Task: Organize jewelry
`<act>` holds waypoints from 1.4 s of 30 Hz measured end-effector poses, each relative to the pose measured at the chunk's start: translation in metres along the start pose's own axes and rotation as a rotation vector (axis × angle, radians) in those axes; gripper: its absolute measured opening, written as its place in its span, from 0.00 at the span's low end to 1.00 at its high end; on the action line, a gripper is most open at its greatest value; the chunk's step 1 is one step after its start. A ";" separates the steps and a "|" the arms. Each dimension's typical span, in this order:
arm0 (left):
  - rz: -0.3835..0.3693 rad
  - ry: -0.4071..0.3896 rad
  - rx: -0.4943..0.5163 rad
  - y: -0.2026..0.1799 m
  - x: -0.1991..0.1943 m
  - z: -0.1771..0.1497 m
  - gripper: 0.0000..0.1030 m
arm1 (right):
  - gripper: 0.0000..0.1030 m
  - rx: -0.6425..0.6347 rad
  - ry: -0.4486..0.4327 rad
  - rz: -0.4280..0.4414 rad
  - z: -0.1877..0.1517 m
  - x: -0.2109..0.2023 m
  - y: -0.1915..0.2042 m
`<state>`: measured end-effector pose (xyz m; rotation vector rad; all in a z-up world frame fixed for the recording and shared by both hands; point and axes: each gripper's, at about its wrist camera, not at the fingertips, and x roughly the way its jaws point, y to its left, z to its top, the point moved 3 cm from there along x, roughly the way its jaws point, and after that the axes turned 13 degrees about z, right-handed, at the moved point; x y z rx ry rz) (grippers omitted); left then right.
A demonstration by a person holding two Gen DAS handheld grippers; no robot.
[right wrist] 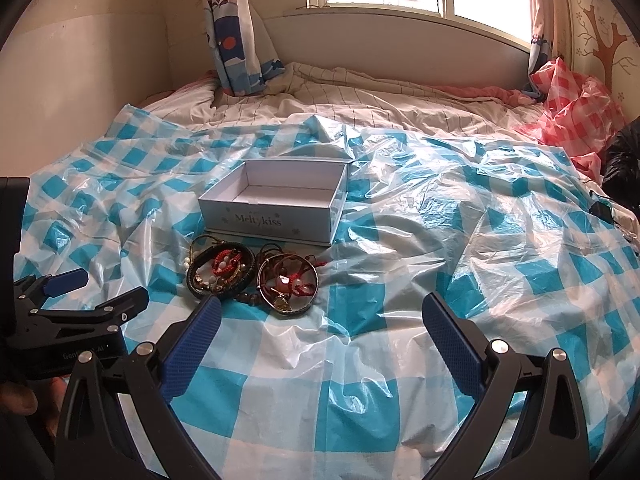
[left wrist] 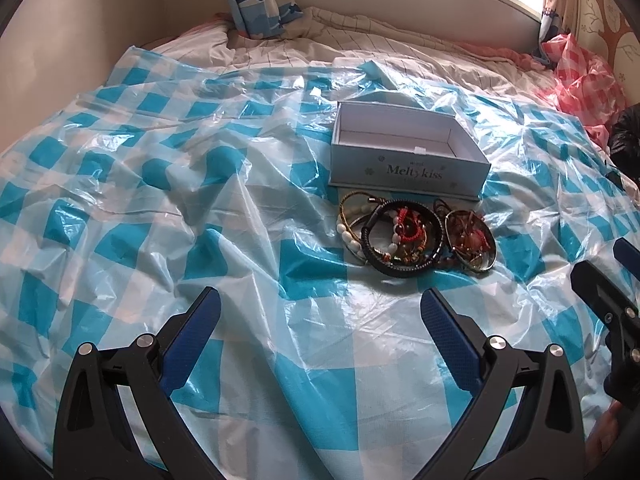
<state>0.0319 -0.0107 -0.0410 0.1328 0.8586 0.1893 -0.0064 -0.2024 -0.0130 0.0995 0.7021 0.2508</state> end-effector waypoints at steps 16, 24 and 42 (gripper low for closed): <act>0.064 0.059 -0.067 0.030 0.043 -0.027 0.94 | 0.94 0.061 0.110 -0.058 -0.035 0.023 -0.023; 0.064 0.064 -0.050 0.025 0.055 -0.035 0.94 | 0.94 0.027 0.202 -0.087 -0.056 0.048 -0.019; -0.066 -0.120 0.022 -0.017 -0.011 -0.010 0.94 | 0.94 -0.140 0.017 -0.036 -0.038 0.016 0.020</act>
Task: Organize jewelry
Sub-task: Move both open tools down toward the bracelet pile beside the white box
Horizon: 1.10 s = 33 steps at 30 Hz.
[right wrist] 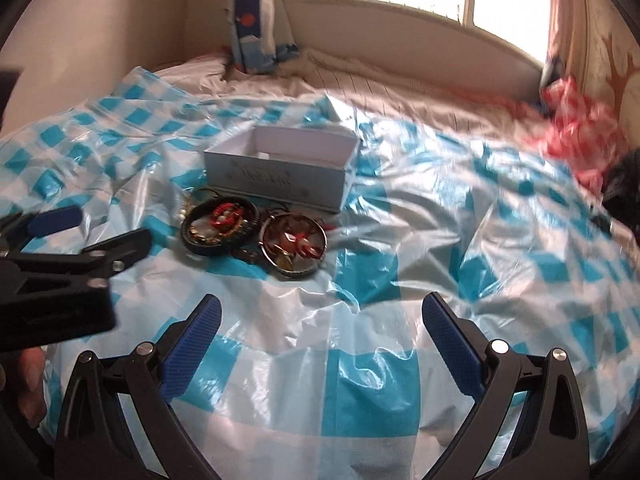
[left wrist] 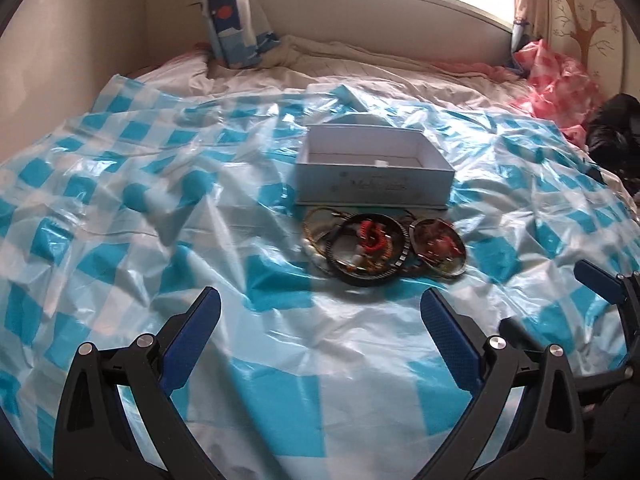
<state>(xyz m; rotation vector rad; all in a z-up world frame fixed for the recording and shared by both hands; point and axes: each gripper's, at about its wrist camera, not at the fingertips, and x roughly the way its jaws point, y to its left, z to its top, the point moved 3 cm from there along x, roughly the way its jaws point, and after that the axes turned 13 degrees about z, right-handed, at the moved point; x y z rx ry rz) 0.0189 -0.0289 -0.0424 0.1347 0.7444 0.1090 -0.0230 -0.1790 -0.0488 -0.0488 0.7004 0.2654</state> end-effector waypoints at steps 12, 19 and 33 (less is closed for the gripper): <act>-0.002 -0.020 -0.045 0.028 -0.020 0.000 0.94 | 0.94 -0.135 -0.018 0.009 0.003 -0.018 0.028; -0.011 0.012 -0.106 0.048 -0.006 0.015 0.94 | 0.94 0.022 0.085 0.029 0.033 0.006 -0.027; -0.030 0.111 0.115 -0.009 0.069 0.039 0.73 | 0.63 0.070 0.232 0.137 0.062 0.077 -0.061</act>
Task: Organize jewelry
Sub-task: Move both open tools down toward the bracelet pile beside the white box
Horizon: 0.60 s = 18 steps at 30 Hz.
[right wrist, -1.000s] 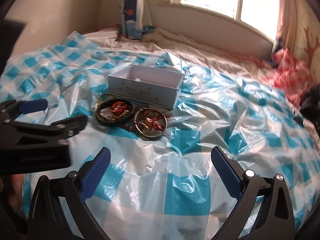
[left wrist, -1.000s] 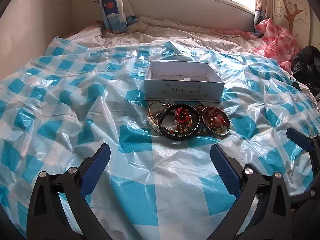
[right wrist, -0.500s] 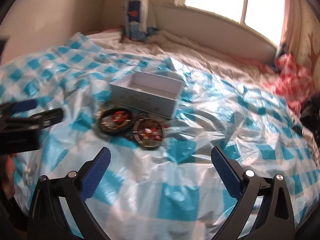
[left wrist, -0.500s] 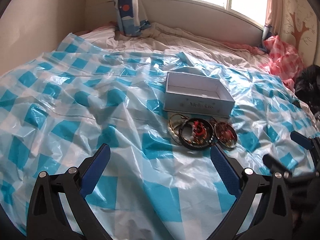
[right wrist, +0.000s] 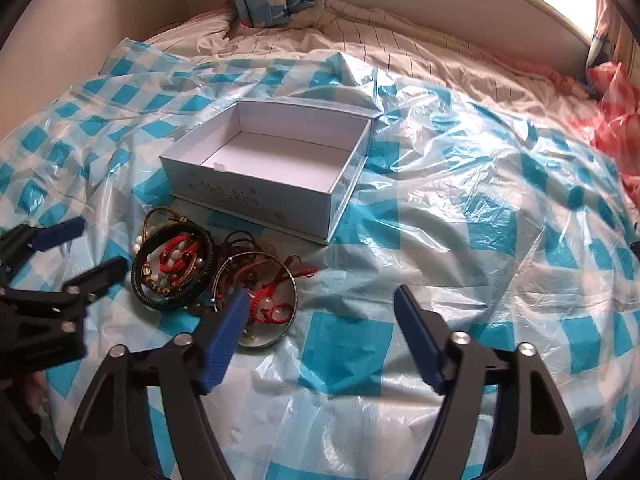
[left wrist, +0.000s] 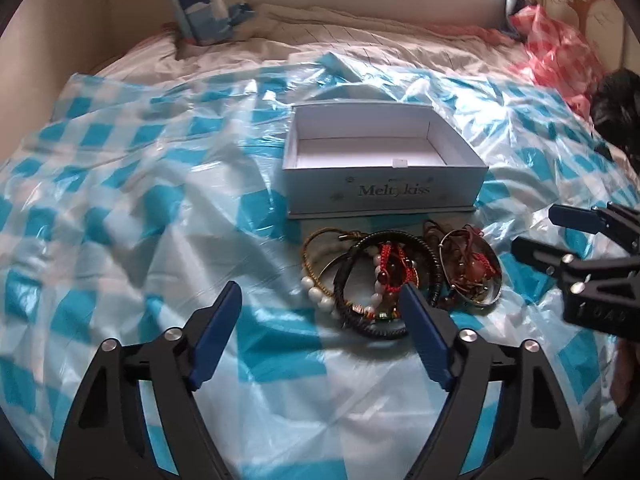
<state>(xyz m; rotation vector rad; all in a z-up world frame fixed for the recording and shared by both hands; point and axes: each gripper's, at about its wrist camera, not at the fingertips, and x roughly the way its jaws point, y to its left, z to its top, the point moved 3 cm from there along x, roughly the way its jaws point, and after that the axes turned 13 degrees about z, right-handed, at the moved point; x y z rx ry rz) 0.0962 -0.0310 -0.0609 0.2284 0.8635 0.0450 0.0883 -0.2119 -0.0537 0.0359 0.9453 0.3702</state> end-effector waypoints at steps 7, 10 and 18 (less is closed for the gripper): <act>-0.045 0.002 0.050 -0.013 0.018 0.008 0.56 | 0.62 0.058 -0.017 0.016 0.006 -0.006 -0.013; -0.052 0.016 0.045 -0.012 0.024 0.006 0.48 | 0.68 0.075 -0.033 0.032 0.008 -0.010 -0.014; -0.061 0.017 0.034 -0.010 0.024 0.007 0.37 | 0.71 0.079 -0.039 0.054 0.012 -0.010 -0.011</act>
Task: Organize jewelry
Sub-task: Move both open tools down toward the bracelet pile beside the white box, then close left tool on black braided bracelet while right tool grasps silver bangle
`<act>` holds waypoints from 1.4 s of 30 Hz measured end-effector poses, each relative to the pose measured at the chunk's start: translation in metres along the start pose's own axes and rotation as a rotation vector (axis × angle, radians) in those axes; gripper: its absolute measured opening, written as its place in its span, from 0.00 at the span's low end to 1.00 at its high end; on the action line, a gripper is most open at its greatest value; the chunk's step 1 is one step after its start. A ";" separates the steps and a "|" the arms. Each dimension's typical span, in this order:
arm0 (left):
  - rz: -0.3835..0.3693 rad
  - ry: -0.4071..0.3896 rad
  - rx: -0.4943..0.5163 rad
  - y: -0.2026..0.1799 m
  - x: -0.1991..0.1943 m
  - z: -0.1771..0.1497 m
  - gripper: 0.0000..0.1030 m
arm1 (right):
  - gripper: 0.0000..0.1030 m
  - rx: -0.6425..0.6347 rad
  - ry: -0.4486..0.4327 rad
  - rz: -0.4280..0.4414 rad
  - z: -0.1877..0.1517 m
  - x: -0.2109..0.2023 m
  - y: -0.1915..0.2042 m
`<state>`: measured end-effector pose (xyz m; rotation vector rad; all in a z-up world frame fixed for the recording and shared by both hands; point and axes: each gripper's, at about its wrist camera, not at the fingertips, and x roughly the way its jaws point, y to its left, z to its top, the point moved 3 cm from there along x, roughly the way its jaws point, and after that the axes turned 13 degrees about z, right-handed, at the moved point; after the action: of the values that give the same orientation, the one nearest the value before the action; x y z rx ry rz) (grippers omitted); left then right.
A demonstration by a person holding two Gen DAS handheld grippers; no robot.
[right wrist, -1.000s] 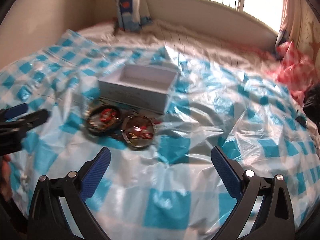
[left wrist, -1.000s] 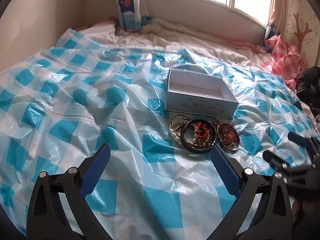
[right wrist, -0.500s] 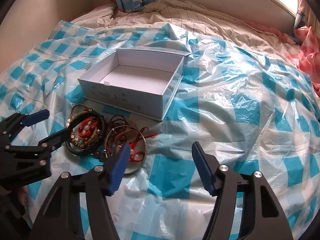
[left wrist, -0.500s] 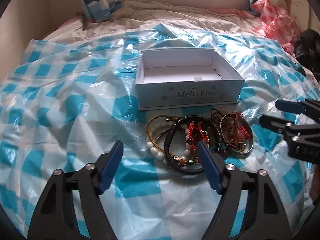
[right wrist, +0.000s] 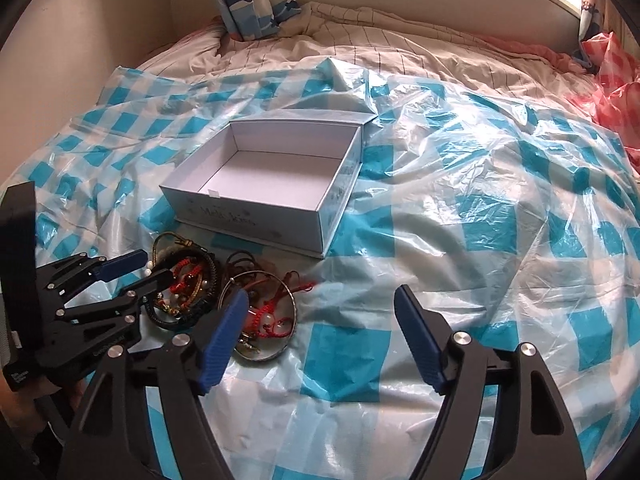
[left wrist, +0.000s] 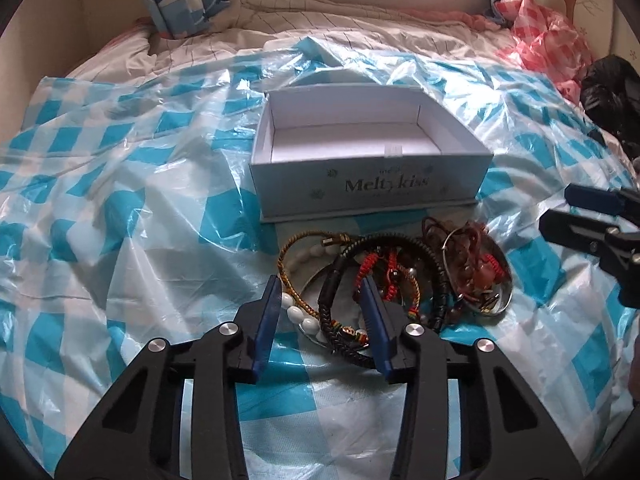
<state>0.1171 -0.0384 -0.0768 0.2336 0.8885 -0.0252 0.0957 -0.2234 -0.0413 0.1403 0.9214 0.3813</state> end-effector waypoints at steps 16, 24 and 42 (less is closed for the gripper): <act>0.038 -0.031 0.096 -0.013 0.005 0.000 0.23 | 0.74 0.022 0.023 0.019 -0.004 0.005 -0.003; -0.017 0.014 0.062 -0.006 0.005 -0.002 0.08 | 0.74 0.023 0.059 0.018 -0.009 0.015 -0.005; -0.103 0.028 -0.042 0.027 -0.018 -0.004 0.08 | 0.34 0.006 0.119 0.047 -0.013 0.035 -0.005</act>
<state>0.1060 -0.0126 -0.0602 0.1497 0.9276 -0.0991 0.1057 -0.2155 -0.0769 0.1466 1.0381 0.4340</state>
